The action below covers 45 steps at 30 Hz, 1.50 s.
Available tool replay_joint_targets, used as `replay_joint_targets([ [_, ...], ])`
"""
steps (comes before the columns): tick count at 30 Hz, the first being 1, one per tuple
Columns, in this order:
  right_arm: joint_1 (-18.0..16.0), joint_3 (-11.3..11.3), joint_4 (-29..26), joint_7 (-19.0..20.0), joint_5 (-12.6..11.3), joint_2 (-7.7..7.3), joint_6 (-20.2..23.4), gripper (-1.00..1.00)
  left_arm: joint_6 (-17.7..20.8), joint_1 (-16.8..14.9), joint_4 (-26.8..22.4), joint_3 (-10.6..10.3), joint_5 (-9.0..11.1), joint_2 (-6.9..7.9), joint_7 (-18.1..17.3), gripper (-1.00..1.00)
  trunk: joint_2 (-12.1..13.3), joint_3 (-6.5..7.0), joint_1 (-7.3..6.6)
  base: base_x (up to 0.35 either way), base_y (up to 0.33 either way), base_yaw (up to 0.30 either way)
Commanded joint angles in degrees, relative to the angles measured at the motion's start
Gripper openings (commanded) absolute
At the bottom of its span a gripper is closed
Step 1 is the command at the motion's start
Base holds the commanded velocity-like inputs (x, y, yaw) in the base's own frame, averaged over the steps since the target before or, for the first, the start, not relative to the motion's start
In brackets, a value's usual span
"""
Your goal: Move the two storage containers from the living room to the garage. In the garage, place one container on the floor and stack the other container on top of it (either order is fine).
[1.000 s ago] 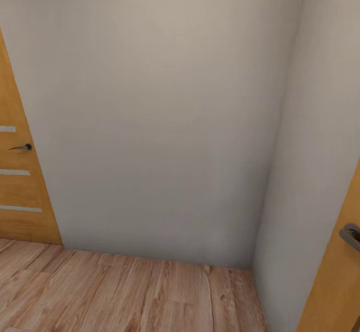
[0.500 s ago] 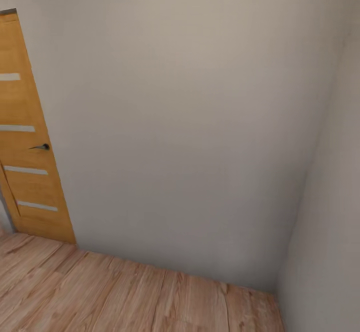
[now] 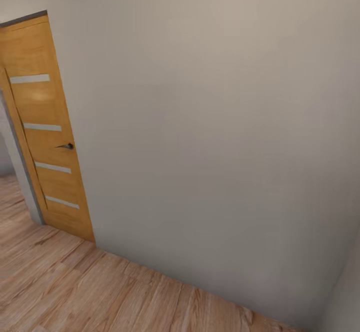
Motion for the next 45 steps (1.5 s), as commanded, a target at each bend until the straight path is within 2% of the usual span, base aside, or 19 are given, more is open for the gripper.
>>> replay_joint_targets([
  [1,-0.1,0.5,0.2,-0.2,-0.1,0.02,-0.3,1.0,-0.2,0.0,0.0,-0.2,0.3,-0.01,0.1,1.0,0.0,-0.07,0.04,0.321,0.0,0.272],
  [9,-0.1,0.5,0.2,-0.3,-0.1,0.07,-0.3,1.0,-0.2,0.0,0.0,-0.2,0.3,-0.01,0.1,1.0,0.0,-0.07,0.04,0.276,0.0,0.271],
  [20,-0.1,0.5,0.2,-0.3,-0.2,0.0,-0.3,1.0,-0.2,0.0,0.0,-0.1,0.3,-0.28,0.2,1.0,0.0,-0.07,0.04,0.017,0.0,0.271],
  [27,-0.1,0.4,0.2,-0.2,-0.2,-0.24,-0.3,1.0,0.1,0.0,0.1,0.1,4.0,-1.06,0.1,1.0,0.0,-0.06,0.04,0.0,0.0,0.271],
  [33,-0.1,0.4,0.2,-0.2,-0.1,-0.3,-0.4,1.0,-0.1,0.0,0.2,0.2,5.1,-1.12,0.1,1.0,0.0,0.05,0.04,0.0,0.0,0.271],
  [45,-0.1,0.5,0.2,-0.1,-0.1,-0.52,-0.4,1.0,-0.2,0.0,0.1,0.3,5.3,-1.3,0.1,1.0,0.0,0.39,0.04,0.0,0.0,0.271],
])
